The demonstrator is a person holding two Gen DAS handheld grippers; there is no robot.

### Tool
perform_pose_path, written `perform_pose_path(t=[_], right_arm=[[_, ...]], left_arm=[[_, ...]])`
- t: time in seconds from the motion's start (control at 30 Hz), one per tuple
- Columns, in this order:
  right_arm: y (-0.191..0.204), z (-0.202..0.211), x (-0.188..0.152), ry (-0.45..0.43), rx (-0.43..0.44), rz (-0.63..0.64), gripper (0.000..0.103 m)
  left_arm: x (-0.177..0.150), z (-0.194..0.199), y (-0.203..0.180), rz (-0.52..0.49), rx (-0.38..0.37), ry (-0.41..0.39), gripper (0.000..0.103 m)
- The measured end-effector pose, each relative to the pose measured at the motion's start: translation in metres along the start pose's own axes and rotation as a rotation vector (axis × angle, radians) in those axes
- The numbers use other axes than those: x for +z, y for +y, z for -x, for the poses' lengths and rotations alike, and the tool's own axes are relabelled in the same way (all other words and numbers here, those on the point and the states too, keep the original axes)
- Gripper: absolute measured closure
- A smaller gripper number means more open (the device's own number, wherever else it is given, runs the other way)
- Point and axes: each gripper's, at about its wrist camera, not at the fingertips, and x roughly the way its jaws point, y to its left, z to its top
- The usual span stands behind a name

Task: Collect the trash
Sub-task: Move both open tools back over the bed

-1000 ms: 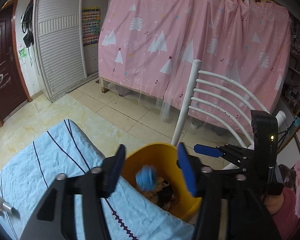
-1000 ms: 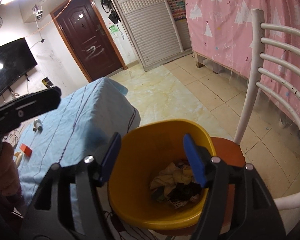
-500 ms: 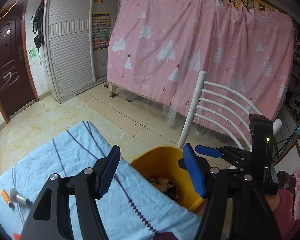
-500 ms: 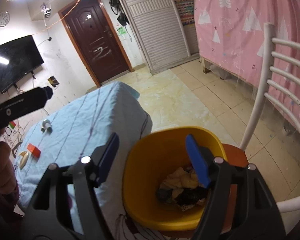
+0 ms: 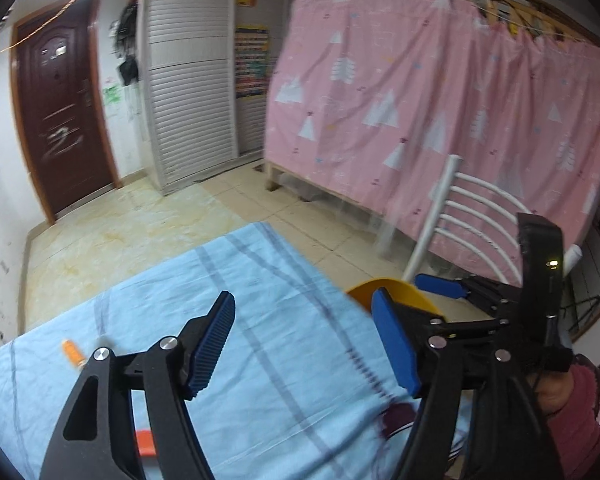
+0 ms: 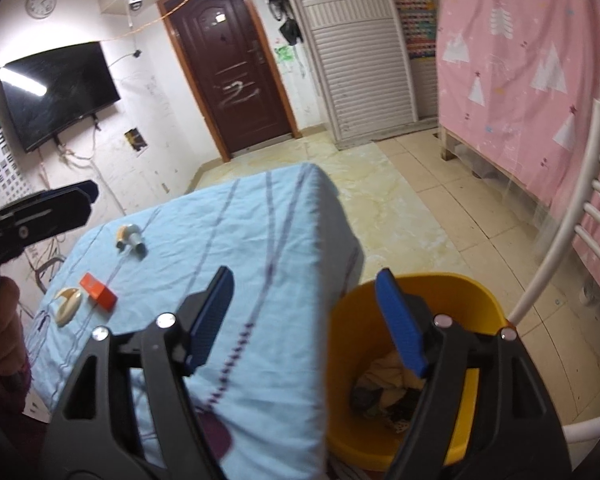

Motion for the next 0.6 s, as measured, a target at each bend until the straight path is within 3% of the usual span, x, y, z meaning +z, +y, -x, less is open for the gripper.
perform_pose_path(t=[0.23, 0.6], right_arm=[[0.041, -0.012, 0.005, 0.024, 0.045, 0.069, 0.031], [0.099, -0.034, 0.005, 0.070, 0.121, 0.158, 0.030]], left_arm=[[-0.014, 0.025, 0.063, 0.096, 0.089, -0.003, 0.039], [-0.043, 0.057, 0.133, 0.165, 0.171, 0.004, 0.037]])
